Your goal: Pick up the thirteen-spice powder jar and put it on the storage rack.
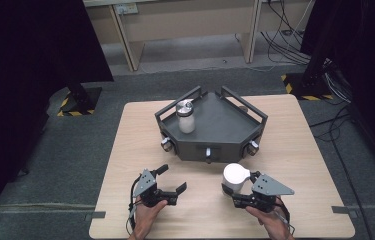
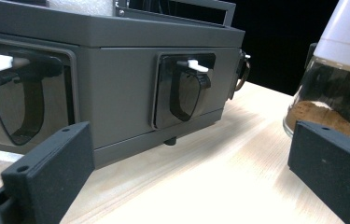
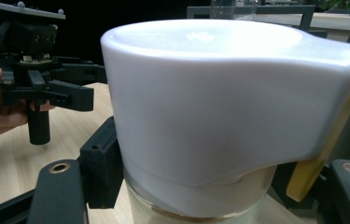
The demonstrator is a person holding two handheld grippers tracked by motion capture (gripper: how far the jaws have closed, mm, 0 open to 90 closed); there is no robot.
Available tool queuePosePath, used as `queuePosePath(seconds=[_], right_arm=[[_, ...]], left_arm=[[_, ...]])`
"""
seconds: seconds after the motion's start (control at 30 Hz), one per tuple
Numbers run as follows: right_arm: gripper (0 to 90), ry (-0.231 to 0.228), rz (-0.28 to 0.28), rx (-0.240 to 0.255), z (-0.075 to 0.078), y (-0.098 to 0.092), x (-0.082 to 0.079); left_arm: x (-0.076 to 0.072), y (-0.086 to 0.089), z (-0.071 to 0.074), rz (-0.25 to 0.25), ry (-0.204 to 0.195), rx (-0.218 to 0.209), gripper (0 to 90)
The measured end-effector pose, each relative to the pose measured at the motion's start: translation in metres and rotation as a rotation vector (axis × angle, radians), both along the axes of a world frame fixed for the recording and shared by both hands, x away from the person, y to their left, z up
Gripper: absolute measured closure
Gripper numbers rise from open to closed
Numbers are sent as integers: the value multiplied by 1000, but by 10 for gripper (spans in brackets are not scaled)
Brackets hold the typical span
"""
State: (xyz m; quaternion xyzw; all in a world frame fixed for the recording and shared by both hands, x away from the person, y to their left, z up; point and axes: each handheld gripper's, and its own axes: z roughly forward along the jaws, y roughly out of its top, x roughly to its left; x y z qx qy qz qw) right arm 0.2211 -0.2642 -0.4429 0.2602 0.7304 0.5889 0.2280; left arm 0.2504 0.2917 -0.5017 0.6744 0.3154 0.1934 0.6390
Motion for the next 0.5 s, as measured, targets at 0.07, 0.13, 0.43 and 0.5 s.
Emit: queuePosePath(seconds=[0.07,0.13,0.43,0.5], right_arm=[[308,-2,-2,-3,3,0,0],[307,-4,-5,-4,6,1,1],[308,-4,-25,-16,28,3,6],[308,-4,-30,-18,32,3,8]], left_arm=[[0,0,0,2,-1,-1,1],[0,0,0,3,0,-1,1],[0,0,-1,3,4,-2,2],[0,0,-1,3,4,-2,2]])
